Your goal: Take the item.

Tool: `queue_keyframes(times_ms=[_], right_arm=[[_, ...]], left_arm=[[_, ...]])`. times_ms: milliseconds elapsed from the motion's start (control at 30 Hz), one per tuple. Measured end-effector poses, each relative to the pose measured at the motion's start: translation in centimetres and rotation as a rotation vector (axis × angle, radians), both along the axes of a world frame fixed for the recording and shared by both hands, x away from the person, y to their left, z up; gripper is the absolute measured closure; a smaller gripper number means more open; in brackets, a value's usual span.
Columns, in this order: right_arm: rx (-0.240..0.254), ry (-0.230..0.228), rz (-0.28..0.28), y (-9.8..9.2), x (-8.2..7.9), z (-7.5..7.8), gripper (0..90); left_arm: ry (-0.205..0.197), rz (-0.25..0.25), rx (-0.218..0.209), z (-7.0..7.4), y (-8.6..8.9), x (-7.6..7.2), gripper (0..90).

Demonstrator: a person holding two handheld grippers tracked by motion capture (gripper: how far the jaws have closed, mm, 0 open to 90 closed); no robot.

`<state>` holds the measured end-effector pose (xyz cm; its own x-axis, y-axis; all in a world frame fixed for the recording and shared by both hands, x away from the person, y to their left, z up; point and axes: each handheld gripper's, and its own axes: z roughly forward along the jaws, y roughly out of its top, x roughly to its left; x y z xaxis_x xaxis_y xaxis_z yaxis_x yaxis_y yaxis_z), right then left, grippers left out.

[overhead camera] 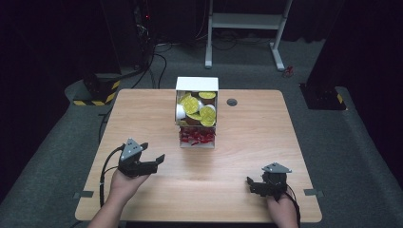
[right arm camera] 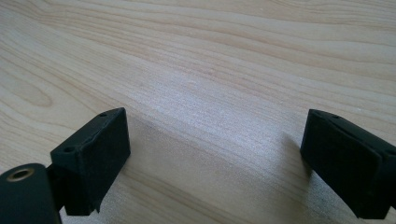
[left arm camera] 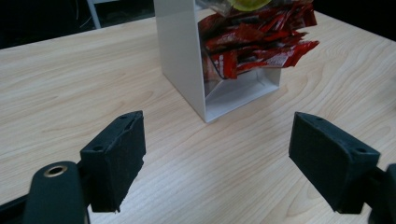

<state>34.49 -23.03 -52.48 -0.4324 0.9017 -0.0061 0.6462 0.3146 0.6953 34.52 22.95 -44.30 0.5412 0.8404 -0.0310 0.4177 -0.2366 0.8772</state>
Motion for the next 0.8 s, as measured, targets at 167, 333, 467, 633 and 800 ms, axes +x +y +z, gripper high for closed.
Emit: queue_keyframes(times_ms=[167, 333, 467, 633, 800], right_arm=[[0.0, 0.0, 0.0, 0.0, 0.0, 0.0, 8.0], [0.0, 0.0, 0.0, 0.0, 0.0, 0.0, 8.0], [0.0, 0.0, 0.0, 0.0, 0.0, 0.0, 8.0], [0.0, 0.0, 0.0, 0.0, 0.0, 0.0, 8.0], [0.0, 0.0, 0.0, 0.0, 0.0, 0.0, 8.0]], left_arm=[[-0.002, -0.014, -0.004, 0.4, -0.6, 0.4, 19.3], [-0.005, -0.019, -0.006, 0.6, -1.0, 0.6, 19.4], [-0.003, -0.025, -0.022, 0.8, -1.4, 0.9, 19.8], [-0.002, -0.029, -0.021, 1.0, -1.8, 1.3, 20.2], [-0.003, -0.034, -0.028, 1.1, -2.3, 1.8, 20.4]])
